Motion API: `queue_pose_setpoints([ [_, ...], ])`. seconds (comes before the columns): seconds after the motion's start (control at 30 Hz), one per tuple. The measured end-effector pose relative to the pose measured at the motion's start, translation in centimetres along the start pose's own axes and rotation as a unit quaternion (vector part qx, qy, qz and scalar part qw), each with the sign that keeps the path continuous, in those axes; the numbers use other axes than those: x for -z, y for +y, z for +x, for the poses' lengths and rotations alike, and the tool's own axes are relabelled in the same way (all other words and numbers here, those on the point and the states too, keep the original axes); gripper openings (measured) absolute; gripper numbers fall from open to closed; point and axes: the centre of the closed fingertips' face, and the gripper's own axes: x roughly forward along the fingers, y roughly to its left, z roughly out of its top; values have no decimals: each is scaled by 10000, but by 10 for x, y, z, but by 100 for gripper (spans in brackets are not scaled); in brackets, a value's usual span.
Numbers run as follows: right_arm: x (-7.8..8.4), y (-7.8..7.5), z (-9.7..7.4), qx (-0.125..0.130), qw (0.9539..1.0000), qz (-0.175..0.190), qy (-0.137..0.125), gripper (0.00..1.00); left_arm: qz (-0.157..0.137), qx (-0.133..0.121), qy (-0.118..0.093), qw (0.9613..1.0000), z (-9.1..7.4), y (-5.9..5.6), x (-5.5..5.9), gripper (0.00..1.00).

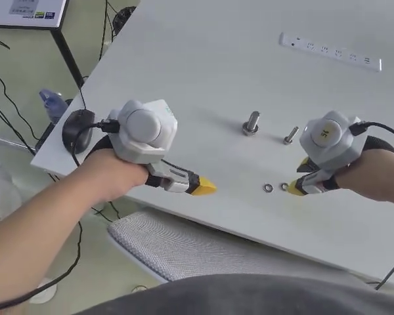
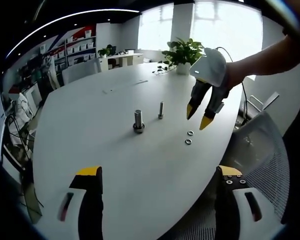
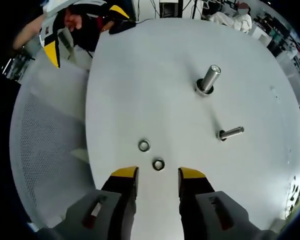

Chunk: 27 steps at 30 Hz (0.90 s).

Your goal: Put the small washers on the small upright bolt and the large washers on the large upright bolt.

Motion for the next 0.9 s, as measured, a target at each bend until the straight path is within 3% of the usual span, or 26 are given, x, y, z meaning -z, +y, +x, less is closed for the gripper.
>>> queue_pose_setpoints([
  [0.33, 4, 0, 22, 27, 9999, 18, 134, 32, 19, 46, -18, 10000, 1, -2, -3, 91],
  [0.5, 4, 1, 24, 70, 9997, -111, 182, 32, 46, 78, 8, 10000, 2, -3, -3, 90],
  [0.9, 7, -2, 26, 159, 9998, -28, 141, 31, 62, 136, 13, 9999, 3, -4, -3, 88],
])
